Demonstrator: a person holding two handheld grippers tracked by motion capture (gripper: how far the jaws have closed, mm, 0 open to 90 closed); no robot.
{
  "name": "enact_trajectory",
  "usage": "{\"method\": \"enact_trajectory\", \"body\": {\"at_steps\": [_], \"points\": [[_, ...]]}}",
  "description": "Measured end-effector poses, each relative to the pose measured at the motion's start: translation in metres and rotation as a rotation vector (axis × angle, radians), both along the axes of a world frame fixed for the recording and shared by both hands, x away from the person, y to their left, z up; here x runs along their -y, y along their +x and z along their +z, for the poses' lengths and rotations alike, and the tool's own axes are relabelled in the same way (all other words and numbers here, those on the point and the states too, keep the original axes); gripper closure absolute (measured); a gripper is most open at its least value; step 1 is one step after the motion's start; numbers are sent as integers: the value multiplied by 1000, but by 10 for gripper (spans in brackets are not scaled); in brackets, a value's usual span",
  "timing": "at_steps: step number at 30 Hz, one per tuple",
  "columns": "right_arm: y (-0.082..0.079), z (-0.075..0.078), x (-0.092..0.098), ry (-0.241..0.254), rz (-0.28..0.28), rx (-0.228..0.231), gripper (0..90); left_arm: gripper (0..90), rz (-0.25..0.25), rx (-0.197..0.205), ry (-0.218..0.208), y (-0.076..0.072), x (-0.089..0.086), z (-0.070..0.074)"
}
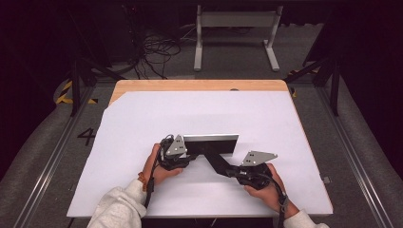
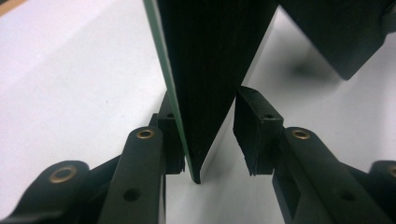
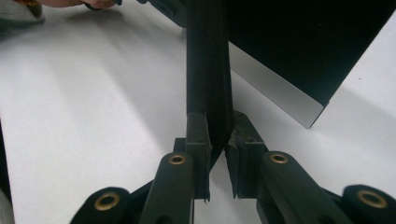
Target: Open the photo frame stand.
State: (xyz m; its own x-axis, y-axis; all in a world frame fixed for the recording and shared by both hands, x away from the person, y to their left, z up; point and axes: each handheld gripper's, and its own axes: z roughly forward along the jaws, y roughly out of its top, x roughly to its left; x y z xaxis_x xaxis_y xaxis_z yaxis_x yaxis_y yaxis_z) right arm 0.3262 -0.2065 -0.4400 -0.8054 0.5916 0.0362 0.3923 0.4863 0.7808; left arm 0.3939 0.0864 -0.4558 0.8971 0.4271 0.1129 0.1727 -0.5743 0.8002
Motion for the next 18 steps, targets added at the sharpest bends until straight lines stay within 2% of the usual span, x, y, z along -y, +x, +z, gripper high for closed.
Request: {"method": "enact_trajectory", "body": {"at_steps": [11, 18], "points": [[-1, 1, 1, 12, 18, -14, 810, 657, 12, 36, 29, -1, 3, -2], [2, -2, 1, 16, 7, -19, 821, 652, 29, 62, 41, 1, 5, -2]]}}
